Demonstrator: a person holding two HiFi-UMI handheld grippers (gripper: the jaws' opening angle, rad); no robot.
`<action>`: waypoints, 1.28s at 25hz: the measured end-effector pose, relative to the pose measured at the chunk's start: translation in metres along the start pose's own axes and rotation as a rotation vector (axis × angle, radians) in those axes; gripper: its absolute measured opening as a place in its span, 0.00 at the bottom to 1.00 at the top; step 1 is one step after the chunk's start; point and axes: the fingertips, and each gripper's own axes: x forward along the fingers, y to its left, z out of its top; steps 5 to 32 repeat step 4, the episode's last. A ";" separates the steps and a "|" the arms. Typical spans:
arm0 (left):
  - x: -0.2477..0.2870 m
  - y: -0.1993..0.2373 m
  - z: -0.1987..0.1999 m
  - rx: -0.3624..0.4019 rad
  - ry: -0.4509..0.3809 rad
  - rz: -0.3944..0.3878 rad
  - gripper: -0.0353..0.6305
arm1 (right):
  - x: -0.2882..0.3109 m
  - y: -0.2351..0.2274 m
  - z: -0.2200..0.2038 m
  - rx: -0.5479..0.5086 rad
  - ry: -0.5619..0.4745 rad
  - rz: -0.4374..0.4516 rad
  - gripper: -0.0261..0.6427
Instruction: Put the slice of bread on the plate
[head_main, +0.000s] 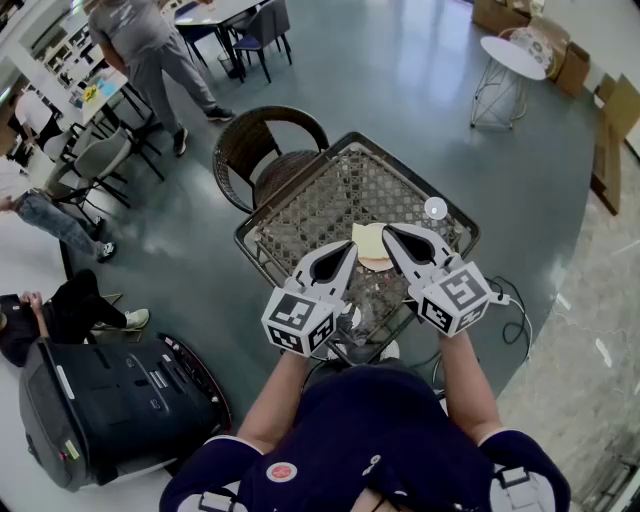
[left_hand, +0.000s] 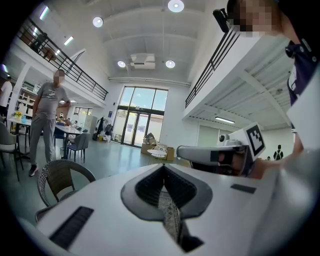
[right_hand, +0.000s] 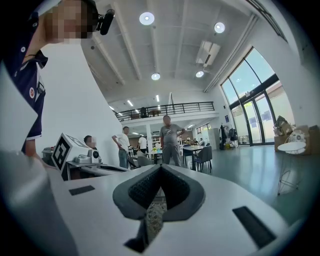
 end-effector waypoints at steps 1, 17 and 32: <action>-0.001 0.000 0.000 0.000 0.001 0.000 0.06 | 0.000 0.001 0.000 -0.001 -0.001 -0.001 0.05; -0.002 0.000 -0.002 -0.002 0.004 -0.001 0.06 | 0.000 0.002 0.001 -0.003 -0.004 -0.003 0.05; -0.002 0.000 -0.002 -0.002 0.004 -0.001 0.06 | 0.000 0.002 0.001 -0.003 -0.004 -0.003 0.05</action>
